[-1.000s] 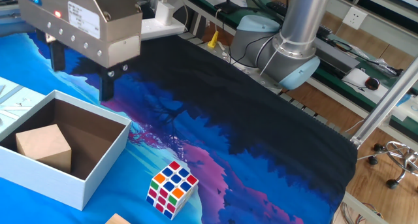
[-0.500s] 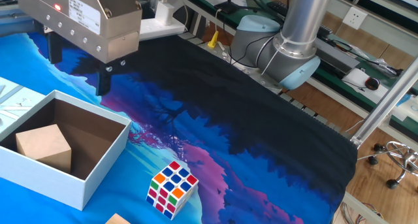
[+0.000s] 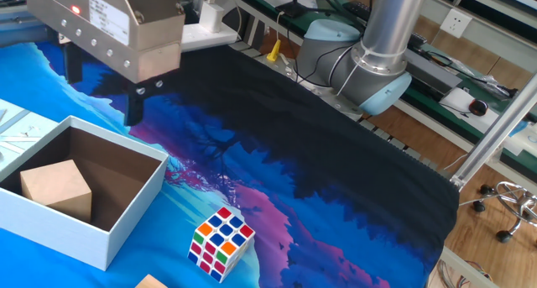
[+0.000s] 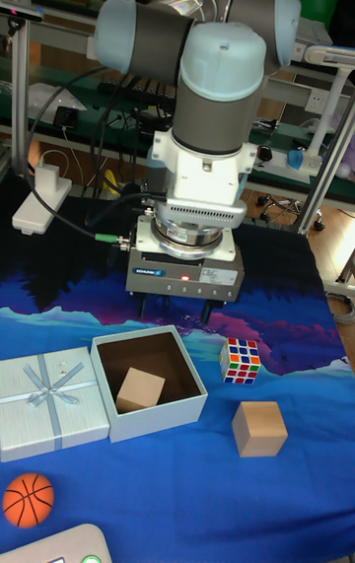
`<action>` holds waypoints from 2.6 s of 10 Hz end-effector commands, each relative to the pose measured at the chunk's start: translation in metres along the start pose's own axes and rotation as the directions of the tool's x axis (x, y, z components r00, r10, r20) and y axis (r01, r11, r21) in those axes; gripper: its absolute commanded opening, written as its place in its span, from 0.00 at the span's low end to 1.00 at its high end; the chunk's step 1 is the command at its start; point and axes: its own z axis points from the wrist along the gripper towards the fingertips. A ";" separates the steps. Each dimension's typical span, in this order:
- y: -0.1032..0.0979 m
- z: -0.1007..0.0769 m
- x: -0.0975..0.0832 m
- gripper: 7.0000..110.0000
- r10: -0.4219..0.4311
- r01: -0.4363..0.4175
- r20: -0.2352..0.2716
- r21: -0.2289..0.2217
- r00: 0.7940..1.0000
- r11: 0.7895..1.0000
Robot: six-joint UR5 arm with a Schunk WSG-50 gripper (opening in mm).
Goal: Take everything out of the gift box
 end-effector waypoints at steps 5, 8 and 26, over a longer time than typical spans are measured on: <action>0.014 -0.004 0.001 0.79 -0.203 0.203 0.013 -0.070 0.979 0.977; 0.005 -0.005 -0.005 1.00 -0.180 0.181 0.032 -0.034 0.983 0.983; -0.023 0.001 -0.029 0.15 -0.017 0.011 0.094 0.063 0.995 0.998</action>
